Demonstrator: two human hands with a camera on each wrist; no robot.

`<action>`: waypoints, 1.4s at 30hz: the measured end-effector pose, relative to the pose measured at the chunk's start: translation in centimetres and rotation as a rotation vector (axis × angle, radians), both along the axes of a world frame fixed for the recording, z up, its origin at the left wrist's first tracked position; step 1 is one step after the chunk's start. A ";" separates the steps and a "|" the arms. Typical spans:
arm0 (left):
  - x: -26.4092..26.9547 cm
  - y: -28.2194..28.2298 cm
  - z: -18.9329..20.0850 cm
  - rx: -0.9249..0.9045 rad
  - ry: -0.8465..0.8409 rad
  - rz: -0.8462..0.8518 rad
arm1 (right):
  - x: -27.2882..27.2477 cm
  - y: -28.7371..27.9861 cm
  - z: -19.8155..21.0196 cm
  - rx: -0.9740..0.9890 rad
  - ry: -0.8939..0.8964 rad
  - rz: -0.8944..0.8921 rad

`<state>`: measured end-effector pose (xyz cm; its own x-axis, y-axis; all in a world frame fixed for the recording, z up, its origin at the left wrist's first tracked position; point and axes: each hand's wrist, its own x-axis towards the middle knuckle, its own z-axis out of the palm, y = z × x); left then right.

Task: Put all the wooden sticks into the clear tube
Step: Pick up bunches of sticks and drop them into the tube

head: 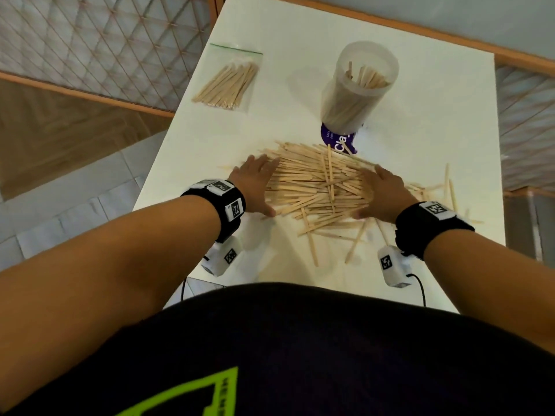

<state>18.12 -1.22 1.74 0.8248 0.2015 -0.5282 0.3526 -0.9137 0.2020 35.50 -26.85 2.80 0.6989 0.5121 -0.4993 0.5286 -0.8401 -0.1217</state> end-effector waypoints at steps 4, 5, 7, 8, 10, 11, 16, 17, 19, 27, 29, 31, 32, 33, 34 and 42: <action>0.7 -2.1 -0.8 0.059 -0.120 0.004 | -0.8 -0.8 -1.5 0.002 -0.072 0.051; 1.0 -2.5 -0.8 0.078 -0.145 0.006 | -0.8 -1.0 -1.9 0.030 -0.089 0.040; 1.4 -3.0 -0.6 0.117 -0.199 -0.005 | -0.8 -1.1 -1.9 0.041 -0.152 0.100; 1.6 -3.1 -0.4 0.140 -0.216 -0.012 | -0.7 -1.1 -1.8 0.029 -0.192 0.144; 1.9 -3.2 -0.1 0.186 -0.216 -0.021 | -0.8 -1.3 -1.6 0.017 -0.244 0.188; 2.1 -3.1 0.0 0.197 -0.210 -0.018 | -0.8 -1.4 -1.5 0.017 -0.261 0.191; 2.7 -3.1 0.8 0.221 -0.160 -0.029 | -0.5 -2.1 -1.3 0.053 -0.306 0.221; 2.8 -3.1 1.0 0.224 -0.152 -0.030 | -0.4 -2.2 -1.2 0.061 -0.283 0.209; 2.9 -3.1 1.5 0.222 -0.148 -0.032 | -0.1 -2.3 -0.9 0.087 -0.246 0.200; 2.8 -3.0 4.8 0.234 -0.119 -0.154 | 1.0 -2.7 1.4 0.053 -0.181 0.241; 2.8 -2.8 5.6 0.291 -0.083 -0.187 | 1.1 -2.7 1.7 0.036 -0.180 0.231; 2.8 -2.8 6.5 0.328 -0.035 -0.196 | 1.0 -2.7 2.1 0.005 -0.154 0.187; 2.8 -2.7 7.0 0.341 -0.009 -0.195 | 0.9 -2.6 2.4 -0.005 -0.139 0.153; 2.8 -2.6 7.5 0.342 0.017 -0.185 | 0.9 -2.6 2.7 -0.011 -0.124 0.117; 2.7 -2.6 8.0 0.330 0.036 -0.162 | 0.8 -2.5 2.8 -0.007 -0.108 0.080; 1.9 -1.9 10.9 0.008 -0.126 0.184 | 0.1 -1.8 4.8 0.458 0.156 -0.395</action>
<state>19.98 -3.16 12.64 0.8329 0.3586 -0.4215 0.4864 -0.8377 0.2483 35.60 -28.64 7.55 0.8160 0.4160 -0.4014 0.1356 -0.8127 -0.5667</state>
